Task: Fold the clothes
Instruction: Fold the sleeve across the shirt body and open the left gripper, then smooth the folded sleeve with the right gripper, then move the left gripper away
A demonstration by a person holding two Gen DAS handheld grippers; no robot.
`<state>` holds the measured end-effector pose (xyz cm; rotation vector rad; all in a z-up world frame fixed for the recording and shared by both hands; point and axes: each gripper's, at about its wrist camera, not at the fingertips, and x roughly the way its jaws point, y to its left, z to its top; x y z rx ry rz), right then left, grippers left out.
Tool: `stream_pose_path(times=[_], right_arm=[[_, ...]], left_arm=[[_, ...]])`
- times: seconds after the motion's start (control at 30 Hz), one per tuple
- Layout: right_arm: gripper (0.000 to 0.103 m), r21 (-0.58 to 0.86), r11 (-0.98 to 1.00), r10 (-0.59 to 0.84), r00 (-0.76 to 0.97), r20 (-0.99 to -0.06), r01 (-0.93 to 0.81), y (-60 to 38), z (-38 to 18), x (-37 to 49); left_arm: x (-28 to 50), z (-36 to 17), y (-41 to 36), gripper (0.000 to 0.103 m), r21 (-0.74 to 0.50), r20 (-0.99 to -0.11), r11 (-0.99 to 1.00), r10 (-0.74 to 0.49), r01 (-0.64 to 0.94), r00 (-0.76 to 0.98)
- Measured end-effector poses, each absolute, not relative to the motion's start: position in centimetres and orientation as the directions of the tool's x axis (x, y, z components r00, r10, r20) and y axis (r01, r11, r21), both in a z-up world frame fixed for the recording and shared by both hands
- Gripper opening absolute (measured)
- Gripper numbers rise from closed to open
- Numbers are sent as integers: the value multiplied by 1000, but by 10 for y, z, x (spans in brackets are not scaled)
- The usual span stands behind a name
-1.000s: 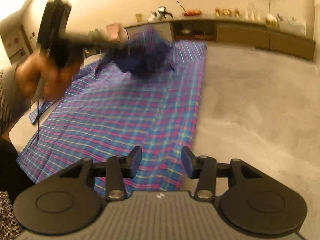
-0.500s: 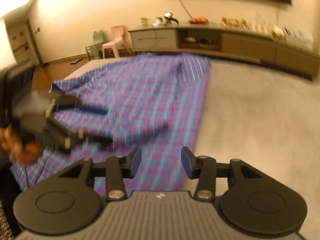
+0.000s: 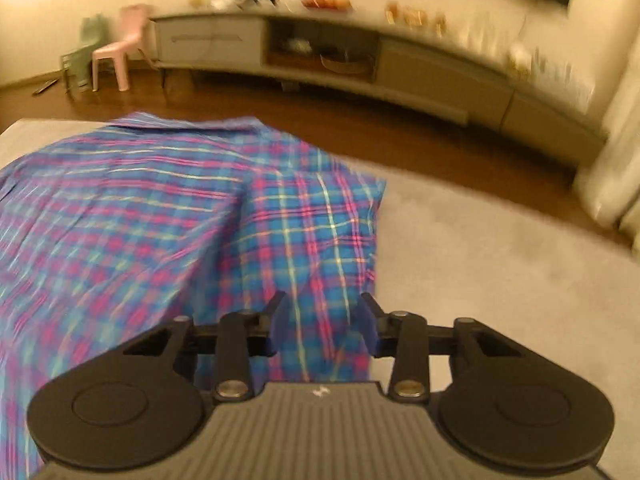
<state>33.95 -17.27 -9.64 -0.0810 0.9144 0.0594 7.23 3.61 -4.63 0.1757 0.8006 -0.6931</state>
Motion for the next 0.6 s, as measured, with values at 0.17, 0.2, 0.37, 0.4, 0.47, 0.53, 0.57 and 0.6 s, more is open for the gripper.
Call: stream_pose_path(times=[0.17, 0.2, 0.37, 0.4, 0.47, 0.53, 0.57, 0.6], right_arm=[[44, -49, 996, 7, 616, -788, -74, -175, -99, 372], [44, -71, 995, -14, 605, -796, -71, -174, -98, 375], [32, -34, 996, 29, 676, -736, -79, -163, -58, 321], [32, 20, 992, 101, 678, -728, -127, -157, -52, 296], [30, 78, 972, 205, 636, -744, -223, -141, -57, 248], [30, 48, 960, 206, 582, -787, -276, -127, -76, 213], [30, 13, 960, 176, 564, -807, -281, -123, -88, 200], [30, -16, 961, 149, 561, -814, -278, -121, -96, 188]], left_arm=[[64, -45, 40, 83, -120, -718, 751, -517, 650, 466], [62, -44, 41, 83, -119, -719, 750, -517, 651, 464], [59, -31, 63, 79, -171, -709, 778, -523, 605, 473], [59, -28, 69, 79, -167, -702, 790, -515, 590, 492], [59, -25, 79, 79, -164, -695, 812, -498, 560, 518], [61, -24, 88, 79, -174, -697, 829, -485, 531, 528], [62, -25, 92, 79, -174, -699, 838, -476, 518, 534], [61, -25, 96, 79, -172, -702, 846, -465, 504, 540]])
